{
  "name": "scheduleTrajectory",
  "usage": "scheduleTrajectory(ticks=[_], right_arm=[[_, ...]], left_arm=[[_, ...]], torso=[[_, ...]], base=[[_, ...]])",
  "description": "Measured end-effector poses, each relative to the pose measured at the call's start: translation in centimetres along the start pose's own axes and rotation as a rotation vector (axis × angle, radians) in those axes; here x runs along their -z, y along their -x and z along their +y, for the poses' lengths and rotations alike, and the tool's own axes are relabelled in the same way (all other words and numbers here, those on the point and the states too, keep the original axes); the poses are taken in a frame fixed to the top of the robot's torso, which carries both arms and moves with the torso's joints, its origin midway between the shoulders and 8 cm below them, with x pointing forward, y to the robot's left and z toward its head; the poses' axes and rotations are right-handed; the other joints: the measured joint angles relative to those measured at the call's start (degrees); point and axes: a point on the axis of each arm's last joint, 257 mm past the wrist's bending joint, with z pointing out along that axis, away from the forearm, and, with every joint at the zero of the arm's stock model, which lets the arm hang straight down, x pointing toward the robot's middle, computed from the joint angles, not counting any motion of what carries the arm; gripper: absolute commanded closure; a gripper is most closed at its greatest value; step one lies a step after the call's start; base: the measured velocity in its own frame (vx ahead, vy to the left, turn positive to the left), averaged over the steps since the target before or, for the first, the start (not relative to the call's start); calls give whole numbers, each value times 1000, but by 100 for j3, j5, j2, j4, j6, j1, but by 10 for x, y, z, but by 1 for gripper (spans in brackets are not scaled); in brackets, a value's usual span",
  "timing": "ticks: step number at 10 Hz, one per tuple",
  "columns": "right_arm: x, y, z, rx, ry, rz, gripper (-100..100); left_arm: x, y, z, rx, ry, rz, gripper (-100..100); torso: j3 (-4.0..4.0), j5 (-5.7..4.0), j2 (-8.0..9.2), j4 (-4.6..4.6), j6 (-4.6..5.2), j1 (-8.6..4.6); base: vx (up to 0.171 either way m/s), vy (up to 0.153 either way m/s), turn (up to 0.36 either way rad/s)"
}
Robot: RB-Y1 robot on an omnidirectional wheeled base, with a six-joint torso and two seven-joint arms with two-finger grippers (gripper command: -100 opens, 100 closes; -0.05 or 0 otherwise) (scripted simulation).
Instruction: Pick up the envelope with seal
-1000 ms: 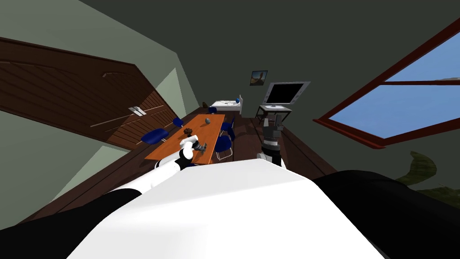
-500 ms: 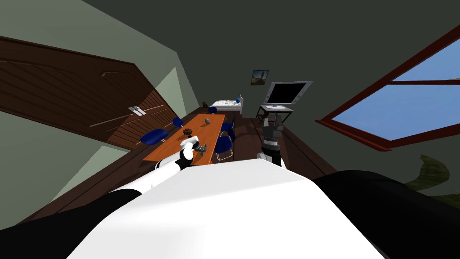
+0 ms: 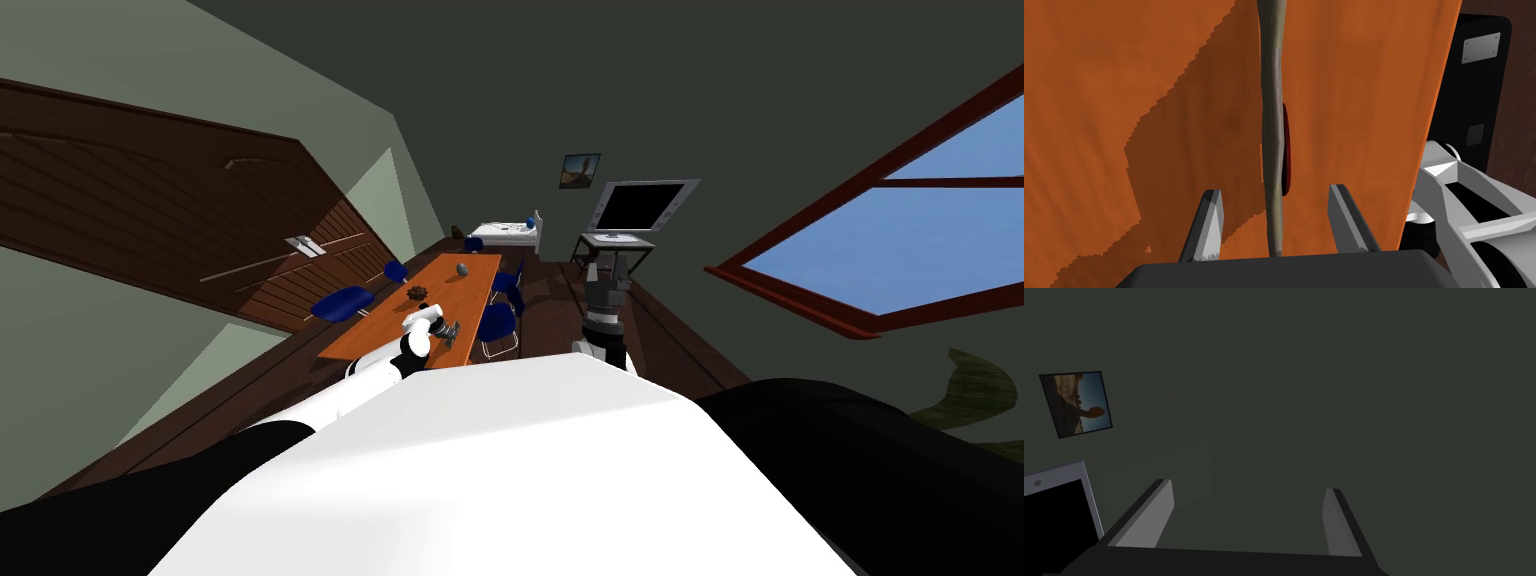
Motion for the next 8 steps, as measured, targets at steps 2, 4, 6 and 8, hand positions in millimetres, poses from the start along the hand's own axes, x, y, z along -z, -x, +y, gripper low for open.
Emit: scheduleTrajectory(ticks=[2,4,6,8], right_arm=[[0,0,0,0,0,0,0],[0,0,0,0,0,0,0],[0,0,0,0,0,0,0],[0,0,0,0,0,0,0]], left_arm=[[0,0,0,-1,0,0,100],[0,0,0,-1,0,0,0],[5,-3,-2,2,0,-1,100],[14,-9,-4,8,-1,-1,0]], torso=[[-2,2,-2,-2,-2,5],[-2,2,-3,-2,-2,7],[5,1,8,3,0,8],[9,2,15,2,-3,8]], base=[[0,0,0],[0,0,0],[-58,10,-47],[-16,4,-6]])
